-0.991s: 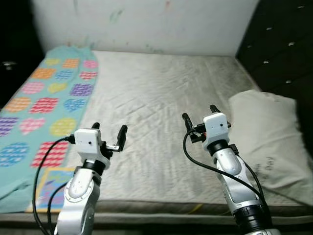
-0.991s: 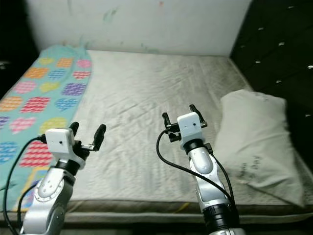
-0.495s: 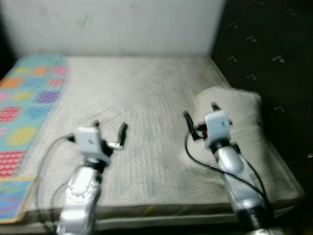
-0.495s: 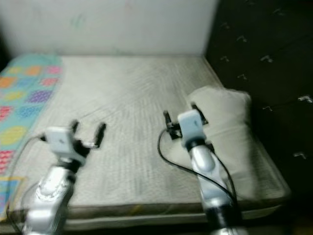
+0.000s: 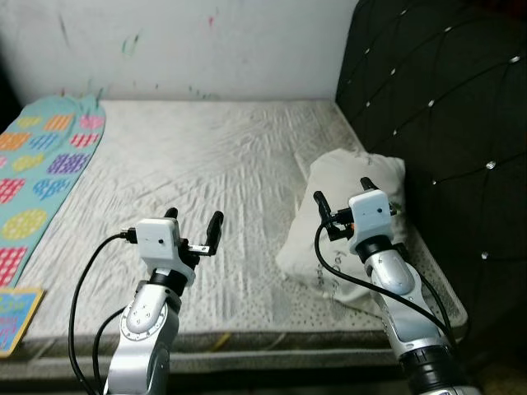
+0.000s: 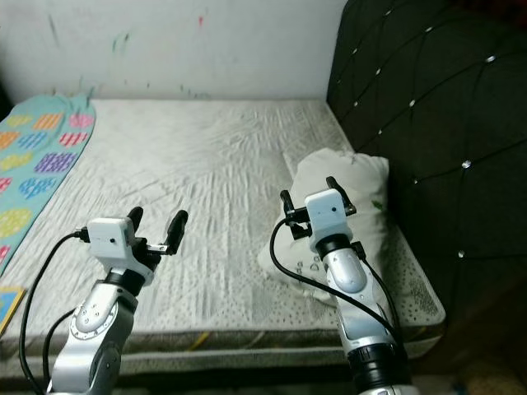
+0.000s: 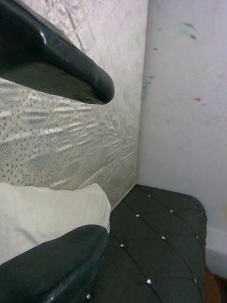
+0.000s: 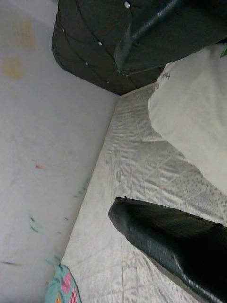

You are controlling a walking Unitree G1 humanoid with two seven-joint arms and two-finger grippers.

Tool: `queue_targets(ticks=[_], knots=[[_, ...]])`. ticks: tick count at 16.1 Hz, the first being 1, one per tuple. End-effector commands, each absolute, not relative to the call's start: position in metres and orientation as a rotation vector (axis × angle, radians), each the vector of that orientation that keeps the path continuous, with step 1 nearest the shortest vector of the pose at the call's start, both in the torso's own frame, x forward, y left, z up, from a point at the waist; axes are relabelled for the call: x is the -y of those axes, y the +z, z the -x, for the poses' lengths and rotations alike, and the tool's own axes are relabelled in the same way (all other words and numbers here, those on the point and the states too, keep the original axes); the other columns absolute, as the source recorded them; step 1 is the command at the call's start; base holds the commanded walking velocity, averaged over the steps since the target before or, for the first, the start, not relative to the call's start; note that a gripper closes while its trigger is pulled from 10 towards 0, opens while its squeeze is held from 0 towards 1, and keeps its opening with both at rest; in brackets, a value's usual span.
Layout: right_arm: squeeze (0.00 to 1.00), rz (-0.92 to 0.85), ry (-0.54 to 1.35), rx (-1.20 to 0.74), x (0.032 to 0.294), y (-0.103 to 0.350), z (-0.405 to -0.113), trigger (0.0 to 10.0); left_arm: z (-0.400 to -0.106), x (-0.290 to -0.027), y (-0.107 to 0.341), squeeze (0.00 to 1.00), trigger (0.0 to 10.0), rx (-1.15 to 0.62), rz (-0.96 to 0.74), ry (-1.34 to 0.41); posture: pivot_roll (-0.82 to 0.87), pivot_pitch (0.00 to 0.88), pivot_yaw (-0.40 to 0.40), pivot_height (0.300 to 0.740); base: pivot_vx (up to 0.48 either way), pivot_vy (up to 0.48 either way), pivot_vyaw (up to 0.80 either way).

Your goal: Clean up the room

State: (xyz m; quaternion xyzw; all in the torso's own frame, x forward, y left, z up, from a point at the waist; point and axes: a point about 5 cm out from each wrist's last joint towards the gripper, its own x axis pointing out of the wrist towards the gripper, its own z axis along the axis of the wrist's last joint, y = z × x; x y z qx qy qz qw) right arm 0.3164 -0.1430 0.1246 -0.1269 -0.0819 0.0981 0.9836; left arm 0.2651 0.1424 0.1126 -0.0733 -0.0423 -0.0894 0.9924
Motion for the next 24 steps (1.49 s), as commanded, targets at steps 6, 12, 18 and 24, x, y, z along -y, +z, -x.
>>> queue_targets(ticks=[6,12,18,24], knots=[[0.0,0.268,0.211,0.182,0.1413,0.1305,-0.3181,10.0,-0.2654,-0.1427,0.1147,0.0,10.0,0.091,0.132,-0.17,-0.03,0.0,-0.025,0.74,0.0,0.0,0.0],[0.0,0.267,0.212,0.187,0.1416,0.1318,-0.3196,10.0,-0.2663,-0.1421,0.1142,0.0,10.0,0.089,0.136,-0.174,-0.03,0.0,-0.025,0.74,0.0,-0.189,0.0],[0.0,0.265,0.21,0.186,0.1416,0.1316,-0.3193,10.0,-0.2664,-0.1429,0.1139,0.0,10.0,0.087,0.134,-0.169,-0.03,0.0,-0.023,0.74,0.0,-0.304,0.0],[0.0,0.268,0.205,0.186,0.1433,0.1319,-0.319,10.0,-0.2661,-0.1394,0.1175,0.0,10.0,0.114,0.152,-0.215,-0.03,0.0,-0.021,0.74,0.0,0.0,0.0]])
